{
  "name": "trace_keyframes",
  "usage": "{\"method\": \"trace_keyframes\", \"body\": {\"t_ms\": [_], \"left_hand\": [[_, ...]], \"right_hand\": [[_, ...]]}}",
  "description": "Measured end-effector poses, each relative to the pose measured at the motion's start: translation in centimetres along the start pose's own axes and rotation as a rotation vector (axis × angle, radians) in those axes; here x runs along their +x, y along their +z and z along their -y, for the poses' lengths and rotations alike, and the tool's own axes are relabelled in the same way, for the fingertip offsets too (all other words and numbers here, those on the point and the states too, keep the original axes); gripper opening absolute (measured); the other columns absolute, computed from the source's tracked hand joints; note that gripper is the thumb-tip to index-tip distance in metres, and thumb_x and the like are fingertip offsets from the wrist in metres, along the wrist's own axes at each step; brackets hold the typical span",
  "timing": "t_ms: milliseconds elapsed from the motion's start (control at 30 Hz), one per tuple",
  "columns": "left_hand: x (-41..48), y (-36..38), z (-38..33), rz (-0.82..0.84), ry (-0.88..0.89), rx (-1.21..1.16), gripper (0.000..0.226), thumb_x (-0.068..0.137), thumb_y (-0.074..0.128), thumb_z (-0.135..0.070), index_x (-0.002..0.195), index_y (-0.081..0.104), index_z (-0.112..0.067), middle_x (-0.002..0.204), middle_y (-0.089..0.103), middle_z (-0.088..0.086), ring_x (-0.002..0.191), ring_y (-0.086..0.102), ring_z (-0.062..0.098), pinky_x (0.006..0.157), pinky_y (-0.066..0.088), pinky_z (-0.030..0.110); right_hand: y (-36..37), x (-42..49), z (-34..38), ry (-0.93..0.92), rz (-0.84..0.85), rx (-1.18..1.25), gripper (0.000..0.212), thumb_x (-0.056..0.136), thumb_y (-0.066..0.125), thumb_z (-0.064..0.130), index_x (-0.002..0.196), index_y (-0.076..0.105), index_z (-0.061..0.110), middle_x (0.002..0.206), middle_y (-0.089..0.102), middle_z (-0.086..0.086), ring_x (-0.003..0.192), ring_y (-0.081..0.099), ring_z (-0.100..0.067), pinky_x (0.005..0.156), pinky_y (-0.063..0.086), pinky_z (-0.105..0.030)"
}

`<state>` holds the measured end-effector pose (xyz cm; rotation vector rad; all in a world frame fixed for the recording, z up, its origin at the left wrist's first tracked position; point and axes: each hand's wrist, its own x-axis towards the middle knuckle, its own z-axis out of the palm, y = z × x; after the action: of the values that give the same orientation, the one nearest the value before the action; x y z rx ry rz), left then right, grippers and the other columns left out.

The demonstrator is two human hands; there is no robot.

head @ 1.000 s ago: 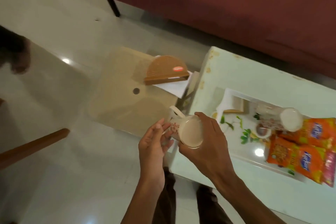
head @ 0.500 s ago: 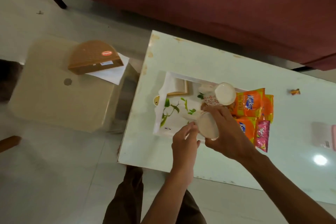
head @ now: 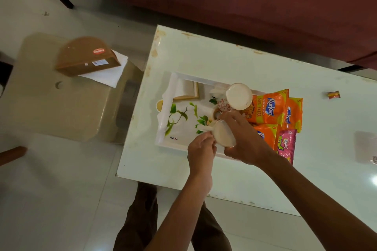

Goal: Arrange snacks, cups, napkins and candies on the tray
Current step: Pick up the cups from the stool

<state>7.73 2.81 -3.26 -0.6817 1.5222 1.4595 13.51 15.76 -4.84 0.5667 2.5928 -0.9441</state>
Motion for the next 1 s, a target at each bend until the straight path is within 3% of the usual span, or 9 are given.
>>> {"method": "trace_keyframes", "body": {"t_ms": [133, 333, 500, 633, 800, 900, 1000], "left_hand": [[0.4, 0.4, 0.8, -0.021, 0.030, 0.032, 0.040, 0.095, 0.058, -0.012, 0.065, 0.075, -0.032, 0.084, 0.072, -0.004, 0.092, 0.066, 0.017, 0.085, 0.055, 0.032], [1.4, 0.7, 1.6, -0.061, 0.066, 0.073, 0.045, 0.093, 0.057, -0.013, 0.057, 0.070, -0.036, 0.076, 0.066, -0.005, 0.086, 0.060, 0.017, 0.084, 0.052, 0.036], [1.2, 0.8, 1.9, -0.049, 0.106, 0.119, 0.019, 0.090, 0.058, -0.015, 0.098, 0.075, -0.019, 0.106, 0.072, 0.014, 0.093, 0.062, 0.017, 0.088, 0.053, 0.039], [1.2, 0.4, 1.5, -0.015, 0.074, 0.175, 0.019, 0.090, 0.060, -0.020, 0.100, 0.073, -0.030, 0.113, 0.073, -0.004, 0.110, 0.064, 0.013, 0.102, 0.051, 0.040], [0.3, -1.1, 0.1, 0.045, 0.011, 0.182, 0.016, 0.093, 0.060, -0.025, 0.094, 0.069, -0.037, 0.107, 0.066, -0.021, 0.111, 0.060, 0.007, 0.106, 0.049, 0.035], [-0.1, -3.1, -1.4, 0.025, 0.021, 0.161, 0.019, 0.094, 0.059, -0.019, 0.097, 0.072, -0.032, 0.109, 0.070, -0.013, 0.107, 0.064, 0.008, 0.098, 0.054, 0.029], [-0.5, -6.2, -4.1, -0.011, 0.041, 0.092, 0.015, 0.094, 0.061, -0.018, 0.098, 0.075, -0.025, 0.108, 0.074, -0.003, 0.099, 0.070, 0.013, 0.086, 0.057, 0.026]], "right_hand": [[0.6, 0.0, -0.7, 0.023, 0.025, -0.016, 0.102, 0.063, 0.088, 0.017, 0.147, 0.031, 0.019, 0.147, 0.035, -0.005, 0.133, 0.037, -0.028, 0.101, 0.048, -0.046], [1.4, 0.1, -1.5, 0.037, 0.011, -0.026, 0.105, 0.066, 0.087, 0.020, 0.150, 0.025, 0.024, 0.150, 0.030, -0.001, 0.136, 0.033, -0.024, 0.102, 0.049, -0.041], [1.8, 0.2, -1.5, 0.055, -0.005, -0.047, 0.108, 0.067, 0.086, 0.019, 0.153, 0.021, 0.024, 0.153, 0.024, -0.001, 0.137, 0.034, -0.025, 0.098, 0.050, -0.036], [1.0, 0.0, -0.5, 0.053, 0.012, -0.145, 0.109, 0.069, 0.085, 0.023, 0.154, 0.018, 0.024, 0.153, 0.022, -0.004, 0.138, 0.035, -0.026, 0.097, 0.051, -0.034], [-0.6, -0.7, 3.2, 0.042, -0.047, -0.234, 0.100, 0.051, 0.096, 0.021, 0.139, 0.049, 0.015, 0.142, 0.044, -0.015, 0.124, 0.050, -0.041, 0.090, 0.054, -0.049], [-1.6, -0.8, 5.6, -0.023, -0.159, -0.232, 0.081, 0.049, 0.097, 0.021, 0.122, 0.063, 0.012, 0.130, 0.054, -0.016, 0.111, 0.059, -0.042, 0.080, 0.056, -0.049], [-2.0, -0.3, 8.7, -0.064, -0.213, -0.122, 0.061, 0.059, 0.093, 0.019, 0.115, 0.068, 0.016, 0.124, 0.059, -0.008, 0.110, 0.061, -0.032, 0.083, 0.053, -0.040]]}}
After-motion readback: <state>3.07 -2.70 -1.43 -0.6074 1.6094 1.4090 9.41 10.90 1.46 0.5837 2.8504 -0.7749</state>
